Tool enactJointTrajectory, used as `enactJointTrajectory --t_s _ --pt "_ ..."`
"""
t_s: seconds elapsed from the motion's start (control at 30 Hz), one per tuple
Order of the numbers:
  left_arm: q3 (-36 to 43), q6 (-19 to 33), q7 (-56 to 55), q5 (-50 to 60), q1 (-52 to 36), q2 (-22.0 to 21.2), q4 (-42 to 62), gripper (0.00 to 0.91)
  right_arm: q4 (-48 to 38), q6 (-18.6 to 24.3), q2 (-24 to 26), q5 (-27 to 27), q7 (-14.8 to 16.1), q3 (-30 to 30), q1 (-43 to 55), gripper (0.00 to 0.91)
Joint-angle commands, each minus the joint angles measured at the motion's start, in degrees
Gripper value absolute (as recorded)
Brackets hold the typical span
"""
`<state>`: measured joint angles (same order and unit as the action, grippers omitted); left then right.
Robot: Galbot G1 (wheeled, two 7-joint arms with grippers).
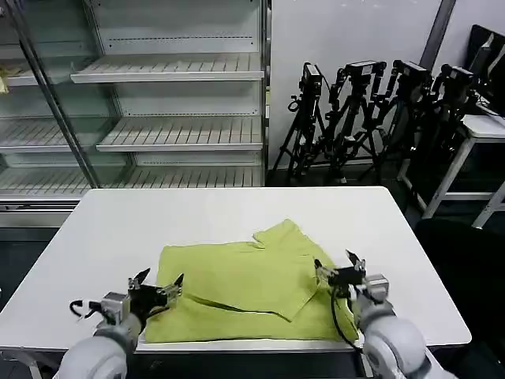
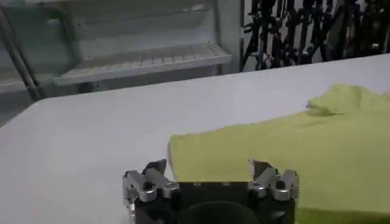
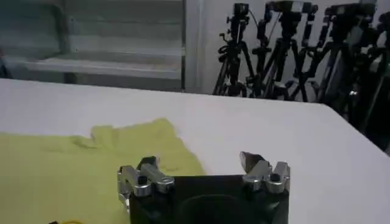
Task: Fold and organize the clothes.
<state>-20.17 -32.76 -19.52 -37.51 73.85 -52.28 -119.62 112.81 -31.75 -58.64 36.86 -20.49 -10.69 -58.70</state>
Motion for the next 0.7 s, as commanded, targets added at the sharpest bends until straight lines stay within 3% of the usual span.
enactJointTrajectory --t_s 0.03,0.3,0.7 --pt "7.9 -0.4 -1.0 -3.7 -13.6 1.1 10.0 0.907 -10.0 -1.4 0.2 6.0 -1.8 8.4 15.1 0.907" --pt "10.7 -0.4 -1.0 -4.4 -20.6 1.0 15.9 0.907 -19.0 -1.5 -3.4 8.6 -1.9 13.4 22.6 0.907" --pt "12.6 -0.3 -0.8 -5.5 -25.3 0.4 22.4 0.907 -29.2 -1.4 -8.8 9.3 -1.4 16.5 28.5 0.907"
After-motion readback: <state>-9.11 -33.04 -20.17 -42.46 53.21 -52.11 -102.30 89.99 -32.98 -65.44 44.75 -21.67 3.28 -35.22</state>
